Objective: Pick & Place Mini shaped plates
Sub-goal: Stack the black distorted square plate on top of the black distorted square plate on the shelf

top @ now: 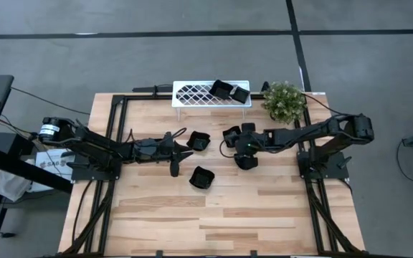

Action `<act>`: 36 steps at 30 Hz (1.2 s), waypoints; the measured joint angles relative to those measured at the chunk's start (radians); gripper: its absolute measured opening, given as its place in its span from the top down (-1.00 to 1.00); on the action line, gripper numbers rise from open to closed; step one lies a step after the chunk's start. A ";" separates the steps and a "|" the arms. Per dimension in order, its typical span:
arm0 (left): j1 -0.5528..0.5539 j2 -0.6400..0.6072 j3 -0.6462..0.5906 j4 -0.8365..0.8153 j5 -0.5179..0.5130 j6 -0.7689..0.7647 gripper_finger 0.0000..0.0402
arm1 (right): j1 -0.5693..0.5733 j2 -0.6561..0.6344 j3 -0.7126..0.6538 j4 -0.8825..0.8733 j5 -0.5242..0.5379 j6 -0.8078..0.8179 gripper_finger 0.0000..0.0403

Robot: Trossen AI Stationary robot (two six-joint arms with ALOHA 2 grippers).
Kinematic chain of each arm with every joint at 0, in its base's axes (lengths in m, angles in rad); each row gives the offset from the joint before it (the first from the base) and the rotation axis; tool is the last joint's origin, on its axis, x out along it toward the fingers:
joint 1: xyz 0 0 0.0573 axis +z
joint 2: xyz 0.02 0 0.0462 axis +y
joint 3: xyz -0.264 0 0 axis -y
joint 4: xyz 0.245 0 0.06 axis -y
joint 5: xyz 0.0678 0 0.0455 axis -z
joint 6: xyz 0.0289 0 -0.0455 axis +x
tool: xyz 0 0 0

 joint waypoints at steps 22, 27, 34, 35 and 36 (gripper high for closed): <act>0.000 -0.001 0.000 0.001 0.000 0.000 0.56 | -0.004 -0.001 0.000 -0.002 -0.015 -0.017 0.63; 0.000 -0.001 0.000 0.002 0.000 0.000 0.56 | -0.004 -0.001 0.000 -0.003 -0.015 -0.037 0.63; 0.000 -0.001 0.000 0.002 0.000 0.000 0.56 | -0.004 -0.001 0.000 -0.010 0.005 -0.121 0.63; 0.000 -0.001 0.000 0.002 0.000 0.000 0.56 | -0.004 -0.001 0.000 -0.009 0.010 -0.122 0.63; 0.000 -0.001 0.000 0.002 0.000 0.000 0.56 | -0.004 -0.001 0.000 -0.009 0.012 -0.123 0.63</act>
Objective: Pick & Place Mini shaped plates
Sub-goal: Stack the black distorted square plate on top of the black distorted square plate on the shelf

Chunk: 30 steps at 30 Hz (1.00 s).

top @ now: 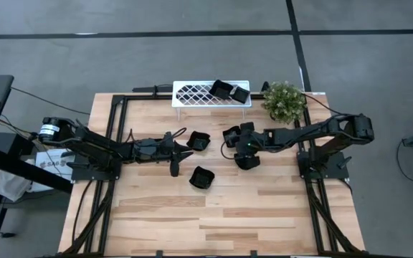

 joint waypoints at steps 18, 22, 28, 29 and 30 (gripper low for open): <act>0.000 0.000 0.000 0.007 0.000 0.000 0.56 | 0.000 0.000 0.000 0.009 -0.001 -0.010 0.60; 0.000 0.000 0.000 0.007 0.000 0.000 0.56 | 0.002 0.000 0.000 0.008 0.000 -0.008 0.53; 0.000 0.000 0.000 0.007 0.000 0.000 0.56 | 0.001 0.000 0.000 0.008 0.000 -0.008 0.37; 0.000 0.000 0.000 0.007 0.000 0.000 0.56 | 0.001 0.000 0.000 0.008 0.000 -0.008 0.35; 0.000 0.000 0.000 0.007 0.000 0.000 0.56 | 0.001 0.000 0.000 0.008 0.000 -0.008 0.33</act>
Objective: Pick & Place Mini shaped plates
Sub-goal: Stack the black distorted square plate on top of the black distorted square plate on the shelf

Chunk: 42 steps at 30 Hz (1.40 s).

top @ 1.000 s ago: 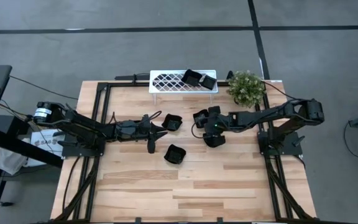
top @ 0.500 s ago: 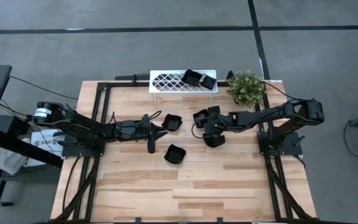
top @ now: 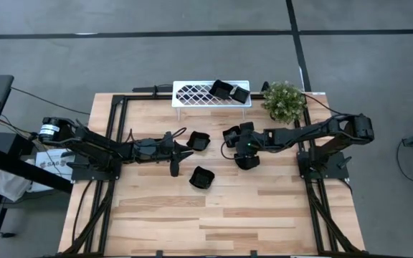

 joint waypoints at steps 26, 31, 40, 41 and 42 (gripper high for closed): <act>0.000 0.000 0.000 0.005 0.000 0.000 0.56 | -0.031 0.115 -0.001 0.052 0.049 -0.049 0.38; 0.000 0.000 0.000 0.005 0.000 0.000 0.56 | -0.017 0.096 0.001 0.059 0.082 -0.052 0.41; 0.000 0.000 0.000 0.006 0.000 0.000 0.56 | -0.011 0.079 0.001 0.056 0.082 -0.044 0.41; 0.000 0.000 0.000 0.007 0.000 0.000 0.56 | -0.011 0.079 0.001 0.057 0.082 -0.044 0.41; 0.000 0.000 0.000 0.007 0.000 0.000 0.56 | -0.011 0.079 0.001 0.056 0.083 -0.044 0.41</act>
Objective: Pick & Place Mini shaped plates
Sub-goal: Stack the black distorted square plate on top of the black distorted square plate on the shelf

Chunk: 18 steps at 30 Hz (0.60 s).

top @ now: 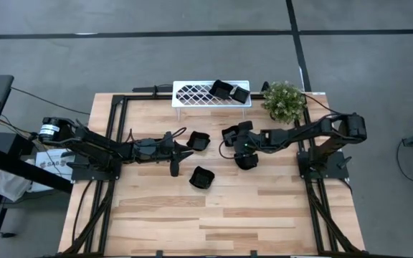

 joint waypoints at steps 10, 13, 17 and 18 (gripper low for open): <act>0.000 0.000 0.000 0.000 0.000 0.000 0.56 | 0.007 0.000 0.000 0.000 0.000 0.003 0.41; 0.000 0.000 0.000 0.001 0.000 0.000 0.56 | 0.007 0.000 0.000 -0.001 0.000 0.008 0.41; 0.000 0.000 0.000 0.001 0.000 0.000 0.56 | 0.007 0.000 0.000 -0.003 0.003 0.016 0.41; 0.000 0.000 0.000 0.001 0.000 0.000 0.56 | 0.007 0.000 0.000 -0.003 0.009 0.016 0.41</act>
